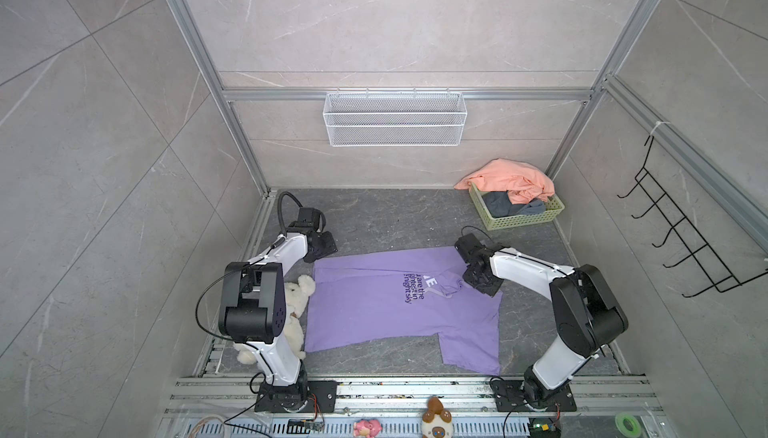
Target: Fold and stack the t-shirts
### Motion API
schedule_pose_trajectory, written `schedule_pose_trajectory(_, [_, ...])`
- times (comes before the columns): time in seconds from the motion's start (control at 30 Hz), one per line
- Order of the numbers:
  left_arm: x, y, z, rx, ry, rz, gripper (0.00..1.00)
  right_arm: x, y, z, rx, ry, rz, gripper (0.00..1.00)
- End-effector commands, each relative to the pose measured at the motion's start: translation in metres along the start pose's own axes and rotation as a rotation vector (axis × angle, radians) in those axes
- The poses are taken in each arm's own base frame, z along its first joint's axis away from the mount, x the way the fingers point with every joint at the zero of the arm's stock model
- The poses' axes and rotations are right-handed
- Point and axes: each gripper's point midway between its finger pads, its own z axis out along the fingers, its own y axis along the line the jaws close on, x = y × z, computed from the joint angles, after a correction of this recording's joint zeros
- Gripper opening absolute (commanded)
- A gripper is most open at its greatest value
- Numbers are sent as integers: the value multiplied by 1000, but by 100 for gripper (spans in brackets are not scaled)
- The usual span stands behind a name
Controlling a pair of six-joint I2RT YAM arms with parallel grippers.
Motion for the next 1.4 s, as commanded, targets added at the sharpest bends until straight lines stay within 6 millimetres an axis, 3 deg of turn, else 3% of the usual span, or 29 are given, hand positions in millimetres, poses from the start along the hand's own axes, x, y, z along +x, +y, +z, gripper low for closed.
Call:
schedule_pose_trajectory(0.0, [1, -6, -6, 36, -7, 16, 58, 13, -20, -6, 60, -11, 37, 17])
schedule_pose_trajectory(0.1, [3, -7, -7, 43, -2, 24, 58, 16, -32, -10, 112, -29, 40, 44])
schedule_pose_trajectory(0.2, [3, -8, -9, 47, -6, 29, 58, 9, -28, -27, 103, -92, 4, 52])
schedule_pose_trajectory(0.3, [2, -9, -12, 49, -10, 33, 58, 2, -14, -43, 54, -135, -30, 52])
schedule_pose_trajectory(0.43, [2, -9, -16, 50, -15, 42, 58, 11, 31, -65, -113, -162, -144, 47])
schedule_pose_trajectory(0.53, [3, -8, -21, 49, -26, 43, 58, 36, 77, -70, -299, -91, -249, 47])
schedule_pose_trajectory(0.63, [8, -5, -25, 48, -27, 34, 58, 61, 93, -56, -328, -23, -286, 45])
schedule_pose_trajectory(1.03, [17, 2, -43, 36, -55, 44, 58, 73, 110, -27, -317, -18, -334, 40])
schedule_pose_trajectory(1.2, [19, 3, -47, 33, -63, 46, 58, 67, 95, -22, -208, -34, -348, 38])
schedule_pose_trajectory(1.37, [21, 4, -48, 29, -60, 46, 58, 63, 85, -31, -231, -55, -361, 39])
